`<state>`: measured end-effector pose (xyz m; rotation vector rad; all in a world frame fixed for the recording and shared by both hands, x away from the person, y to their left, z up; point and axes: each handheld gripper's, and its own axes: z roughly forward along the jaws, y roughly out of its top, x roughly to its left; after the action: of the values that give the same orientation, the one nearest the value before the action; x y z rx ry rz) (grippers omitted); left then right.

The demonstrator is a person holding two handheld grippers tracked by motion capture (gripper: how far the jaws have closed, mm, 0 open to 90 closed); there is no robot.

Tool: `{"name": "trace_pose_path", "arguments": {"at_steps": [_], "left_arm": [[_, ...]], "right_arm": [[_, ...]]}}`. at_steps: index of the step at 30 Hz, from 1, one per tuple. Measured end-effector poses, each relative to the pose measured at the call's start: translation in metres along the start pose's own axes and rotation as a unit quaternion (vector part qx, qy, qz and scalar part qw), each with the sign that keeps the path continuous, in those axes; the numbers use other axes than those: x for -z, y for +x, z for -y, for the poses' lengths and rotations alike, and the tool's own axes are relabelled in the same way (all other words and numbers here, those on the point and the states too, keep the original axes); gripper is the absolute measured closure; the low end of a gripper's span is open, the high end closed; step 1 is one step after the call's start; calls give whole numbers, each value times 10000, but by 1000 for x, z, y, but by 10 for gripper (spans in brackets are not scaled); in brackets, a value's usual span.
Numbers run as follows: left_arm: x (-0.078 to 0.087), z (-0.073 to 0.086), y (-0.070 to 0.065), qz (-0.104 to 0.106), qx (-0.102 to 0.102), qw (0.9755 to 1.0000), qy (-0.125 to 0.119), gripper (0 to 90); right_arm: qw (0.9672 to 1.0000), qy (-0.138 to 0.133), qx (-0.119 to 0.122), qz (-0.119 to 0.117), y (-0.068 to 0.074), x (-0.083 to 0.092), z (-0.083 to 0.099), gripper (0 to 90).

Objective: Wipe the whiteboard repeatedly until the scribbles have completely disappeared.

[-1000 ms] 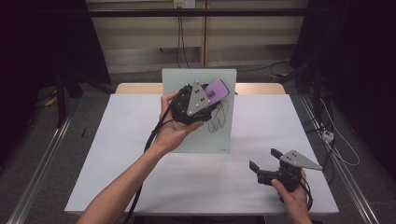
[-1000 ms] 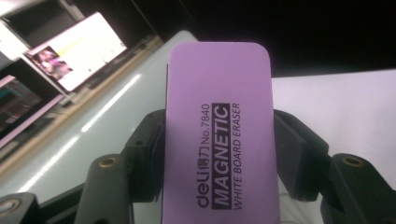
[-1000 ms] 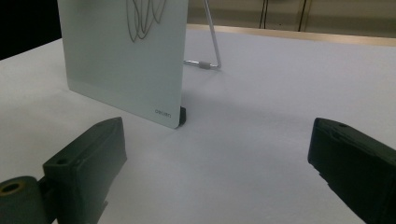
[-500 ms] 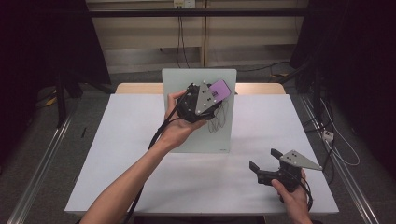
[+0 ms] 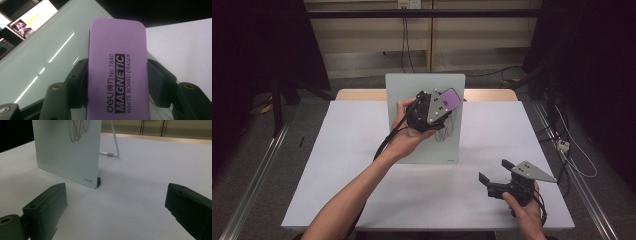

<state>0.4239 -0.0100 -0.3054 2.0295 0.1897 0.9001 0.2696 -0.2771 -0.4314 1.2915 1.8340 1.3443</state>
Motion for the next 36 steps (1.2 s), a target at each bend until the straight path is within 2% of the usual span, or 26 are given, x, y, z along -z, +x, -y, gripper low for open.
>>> {"name": "trace_pose_path", "arguments": {"at_steps": [11,19,23,24,26,29,36], "left_arm": [[-3,5,-8,205,120,9997,9,407],[-7,12,-20,384,115,9992,66,407],[-8,13,-24,433,-27,9990,127,407],[-8,13,-24,454,41,9989,106,408],[-7,12,-20,531,117,9984,127,408],[-5,7,-11,470,136,9987,124,408],[4,-11,25,252,384,9989,-56,408]], "right_arm": [[10000,7,13,16,0,0,0,38],[10000,7,13,9,0,0,0,38],[10000,4,22,5,0,0,0,38],[10000,0,24,0,0,0,0,38],[10000,4,23,-3,0,0,0,38],[10000,1,27,-18,0,1,0,38],[10000,-17,35,-29,0,1,0,39]]}}
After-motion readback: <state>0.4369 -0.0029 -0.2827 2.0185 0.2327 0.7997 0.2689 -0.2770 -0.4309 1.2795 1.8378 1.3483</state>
